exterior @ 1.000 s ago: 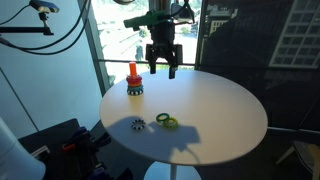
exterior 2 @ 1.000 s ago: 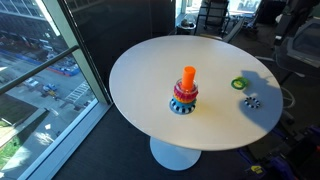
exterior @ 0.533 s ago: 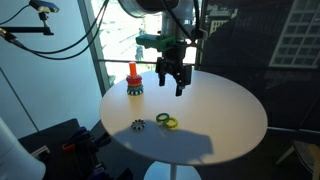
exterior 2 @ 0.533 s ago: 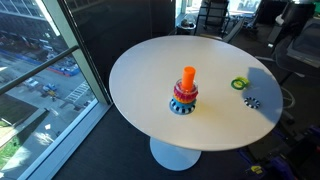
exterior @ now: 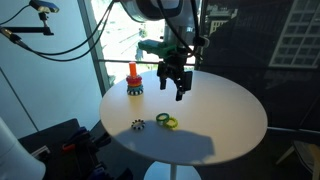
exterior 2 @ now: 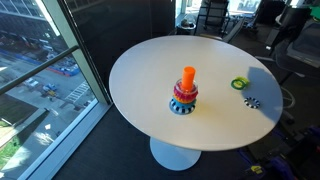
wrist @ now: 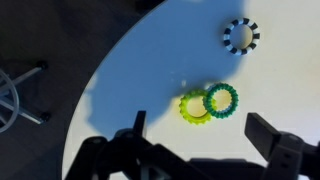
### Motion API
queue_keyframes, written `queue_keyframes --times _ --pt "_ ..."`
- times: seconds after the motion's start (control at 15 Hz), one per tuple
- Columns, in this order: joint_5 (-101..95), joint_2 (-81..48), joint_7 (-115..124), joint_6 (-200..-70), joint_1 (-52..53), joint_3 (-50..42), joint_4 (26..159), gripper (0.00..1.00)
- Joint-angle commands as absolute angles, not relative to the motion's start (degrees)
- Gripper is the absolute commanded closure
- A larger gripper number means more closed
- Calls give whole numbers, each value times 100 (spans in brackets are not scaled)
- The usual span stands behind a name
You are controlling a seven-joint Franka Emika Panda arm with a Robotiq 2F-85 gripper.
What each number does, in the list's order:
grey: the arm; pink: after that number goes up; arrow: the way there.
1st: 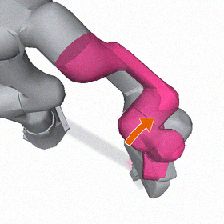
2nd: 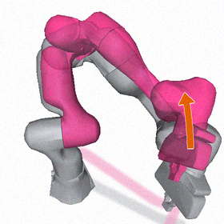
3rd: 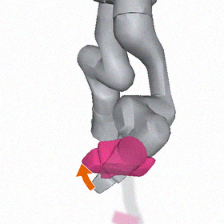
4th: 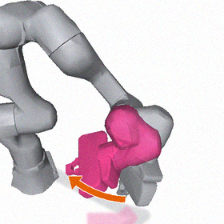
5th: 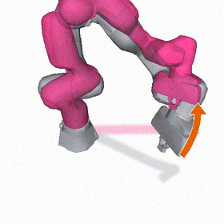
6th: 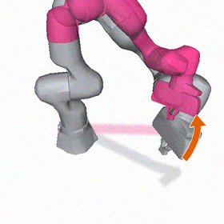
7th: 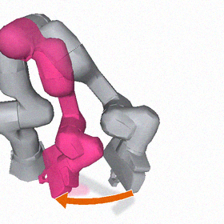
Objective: Lift the green object from the table and put it on the orange holder
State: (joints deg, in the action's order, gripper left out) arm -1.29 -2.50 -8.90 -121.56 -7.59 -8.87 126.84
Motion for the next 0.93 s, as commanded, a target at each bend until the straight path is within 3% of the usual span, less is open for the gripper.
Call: queue_keyframes --times 0.0,0.87 --pt "-173 -271 -561 -12347 -776 -856 12779 0" --pt "-122 -831 653 -14006 -740 -844 13613 0"
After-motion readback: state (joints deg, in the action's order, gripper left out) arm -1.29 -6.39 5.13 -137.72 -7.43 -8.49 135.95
